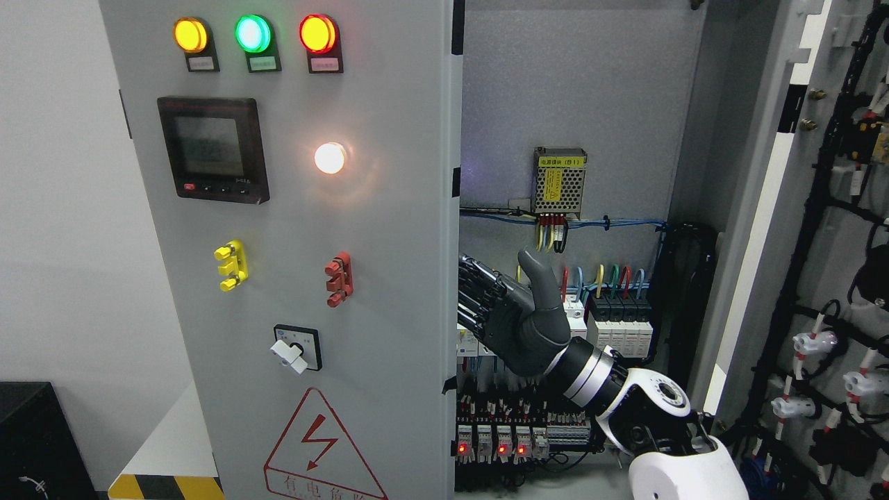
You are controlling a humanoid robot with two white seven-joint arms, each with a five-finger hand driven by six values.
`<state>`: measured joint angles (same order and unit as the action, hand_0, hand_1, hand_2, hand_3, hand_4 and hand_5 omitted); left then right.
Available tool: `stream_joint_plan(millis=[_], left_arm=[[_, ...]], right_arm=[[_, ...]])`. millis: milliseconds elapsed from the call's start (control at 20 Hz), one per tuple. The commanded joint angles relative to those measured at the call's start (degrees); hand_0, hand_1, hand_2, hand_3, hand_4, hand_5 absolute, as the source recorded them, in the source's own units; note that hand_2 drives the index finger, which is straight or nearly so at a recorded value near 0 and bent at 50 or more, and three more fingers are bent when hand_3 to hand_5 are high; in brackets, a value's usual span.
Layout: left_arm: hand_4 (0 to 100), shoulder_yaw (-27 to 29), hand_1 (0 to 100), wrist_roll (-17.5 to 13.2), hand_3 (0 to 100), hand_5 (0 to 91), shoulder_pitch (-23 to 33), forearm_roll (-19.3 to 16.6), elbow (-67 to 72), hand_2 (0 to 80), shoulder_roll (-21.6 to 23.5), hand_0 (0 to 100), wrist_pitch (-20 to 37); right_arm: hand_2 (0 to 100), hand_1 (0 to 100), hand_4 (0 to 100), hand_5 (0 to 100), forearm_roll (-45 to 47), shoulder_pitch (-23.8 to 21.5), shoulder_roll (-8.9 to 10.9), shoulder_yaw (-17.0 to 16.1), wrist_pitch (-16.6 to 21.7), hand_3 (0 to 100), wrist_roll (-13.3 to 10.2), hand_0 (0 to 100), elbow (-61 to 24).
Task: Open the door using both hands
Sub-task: 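Pull the indicator-light door outward with the right hand, swinging it open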
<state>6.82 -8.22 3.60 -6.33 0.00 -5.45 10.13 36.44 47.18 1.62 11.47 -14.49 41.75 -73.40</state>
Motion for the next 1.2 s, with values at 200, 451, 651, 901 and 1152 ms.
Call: stream_joint_plan(millis=[200,451,651,901,1152], left_arm=[[0,0.0,0,0.0,0,0.0,0.0,0.0,1.0,0.0,0.0,0,0.0],[0,0.0,0,0.0,0,0.0,0.0,0.0,1.0,0.0,0.0,0,0.0],[0,-0.1,0,0.0,0,0.0,0.0,0.0,1.0,0.0,0.0,0,0.0],[0,0.0,0,0.0,0,0.0,0.0,0.0,1.1,0.0,0.0,0,0.0],[0,-0.1,0,0.0,0,0.0,0.0,0.0,1.0,0.0,0.0,0,0.0]], right_arm=[[0,0,0,0,0.2,-6.0,0.93,5.1,-0.1,0,0.4,0,-8.3],[0,0,0,0,0.1,-9.8,0.93,10.7,0.0,0,0.3,0,-12.5],[0,0,0,0,0.1,-11.9,1.20,13.1,-0.1,0,0.3,0,-15.4],[0,0,0,0,0.1,-12.6,1.20,14.7,0.0,0,0.4,0,-16.7],[0,0,0,0,0.1,-13.9,1.29,16.4,0.3,0,0.4,0,-17.9]])
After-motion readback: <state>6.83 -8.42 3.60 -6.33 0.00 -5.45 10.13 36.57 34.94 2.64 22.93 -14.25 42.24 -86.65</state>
